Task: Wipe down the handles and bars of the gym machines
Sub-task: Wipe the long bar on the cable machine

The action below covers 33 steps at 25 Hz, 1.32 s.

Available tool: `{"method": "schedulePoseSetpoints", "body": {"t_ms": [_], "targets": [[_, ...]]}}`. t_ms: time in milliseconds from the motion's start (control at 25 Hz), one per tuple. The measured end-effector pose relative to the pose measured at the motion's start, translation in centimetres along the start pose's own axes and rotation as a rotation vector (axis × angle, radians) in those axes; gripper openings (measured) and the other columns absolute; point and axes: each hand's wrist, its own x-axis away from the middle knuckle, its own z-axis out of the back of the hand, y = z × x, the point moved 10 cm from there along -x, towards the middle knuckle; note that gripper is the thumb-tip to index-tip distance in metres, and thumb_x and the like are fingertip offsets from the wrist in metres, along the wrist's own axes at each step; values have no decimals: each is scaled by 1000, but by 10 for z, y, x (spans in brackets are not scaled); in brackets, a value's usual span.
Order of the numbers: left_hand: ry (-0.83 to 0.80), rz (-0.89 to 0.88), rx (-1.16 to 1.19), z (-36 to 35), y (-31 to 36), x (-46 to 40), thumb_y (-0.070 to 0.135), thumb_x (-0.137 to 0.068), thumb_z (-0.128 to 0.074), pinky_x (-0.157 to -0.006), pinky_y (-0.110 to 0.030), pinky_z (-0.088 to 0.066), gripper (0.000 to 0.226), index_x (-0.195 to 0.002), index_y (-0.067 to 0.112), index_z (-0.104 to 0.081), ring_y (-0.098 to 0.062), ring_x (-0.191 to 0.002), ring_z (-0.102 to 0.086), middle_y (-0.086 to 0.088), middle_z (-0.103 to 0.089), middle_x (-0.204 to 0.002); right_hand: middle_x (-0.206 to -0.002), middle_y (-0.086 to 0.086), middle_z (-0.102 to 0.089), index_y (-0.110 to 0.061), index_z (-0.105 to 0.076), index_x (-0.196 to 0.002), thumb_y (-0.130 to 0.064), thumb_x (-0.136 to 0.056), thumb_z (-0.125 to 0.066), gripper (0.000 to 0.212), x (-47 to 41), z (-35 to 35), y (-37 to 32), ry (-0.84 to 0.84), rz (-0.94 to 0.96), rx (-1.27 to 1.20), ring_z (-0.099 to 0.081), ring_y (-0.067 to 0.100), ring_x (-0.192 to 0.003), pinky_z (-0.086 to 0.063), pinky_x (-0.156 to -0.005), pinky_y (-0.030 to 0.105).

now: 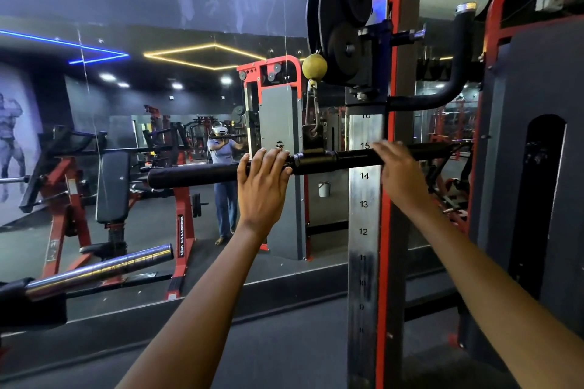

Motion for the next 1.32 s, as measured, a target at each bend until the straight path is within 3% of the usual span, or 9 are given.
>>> {"method": "schedulePoseSetpoints", "body": {"t_ms": [160,360,480,600,800,920,1080,1240,1320], "targets": [[31,-5,2,-2,2,1,33,-102,-34,-111,-42,-22,37,-127,17,-57,-23,-127,-45,-2,-57,-128,-128,17,-53,2,-53,-127,4,-86,-33,46,7,4,51,162,-361,14,-48,31,-123,-48,-98,42],[65,-10,7,-4,0,2,31,-101,-36,-111,-42,-21,34,-124,17,-57,-24,-127,-45,-3,-58,-125,-140,14,-45,-1,-43,-136,15,-87,-30,53,17,-34,-49,53,239,6,-35,25,-136,-34,-111,40],[72,-13,4,-5,-3,1,32,-101,-37,-111,-41,-19,32,-123,18,-56,-22,-127,-45,-2,-59,-123,-146,11,-38,-4,-39,-140,18,-86,-31,58,20,-11,58,146,-126,-4,-24,24,-142,-37,-109,44],[103,-8,12,-5,-3,-1,30,-101,-39,-109,-42,-21,30,-121,17,-57,-21,-126,-43,-2,-60,-120,-150,8,-33,-7,-37,-142,20,-85,-36,63,26,-2,100,201,-419,-67,-43,24,-130,-53,-89,44],[121,-13,58,-4,-4,-1,28,-100,-41,-109,-42,-19,29,-120,16,-58,-21,-126,-43,-3,-62,-120,-148,12,-33,-4,-34,-141,13,-89,-24,56,20,-38,-50,46,288,-3,-25,24,-141,-31,-112,43],[92,-12,81,-7,-5,-1,30,-100,-38,-110,-40,-14,32,-120,16,-60,-19,-128,-42,-1,-62,-120,-150,11,-31,-5,-34,-142,20,-86,-27,62,18,-26,13,93,167,62,-20,24,-143,-27,-115,37],[93,-3,66,-7,-6,-2,30,-100,-39,-110,-40,-16,32,-119,17,-60,-19,-127,-42,-1,-62,-119,-150,10,-30,-4,-33,-143,21,-84,-33,63,23,4,117,206,-390,-52,-21,26,-142,-35,-111,37],[109,-7,88,-6,-5,-1,29,-100,-39,-108,-42,-18,31,-118,17,-60,-20,-126,-44,-2,-63,-118,-145,11,-38,-1,-40,-139,10,-88,-25,54,8,-17,32,60,45,44,-32,26,-138,-31,-113,38],[116,-6,113,-4,-5,-3,28,-99,-40,-108,-42,-18,30,-117,16,-61,-19,-125,-43,-2,-63,-117,-139,14,-46,1,-47,-133,8,-90,-32,47,1,-5,53,84,-23,54,-39,28,-133,-36,-110,42]]}}
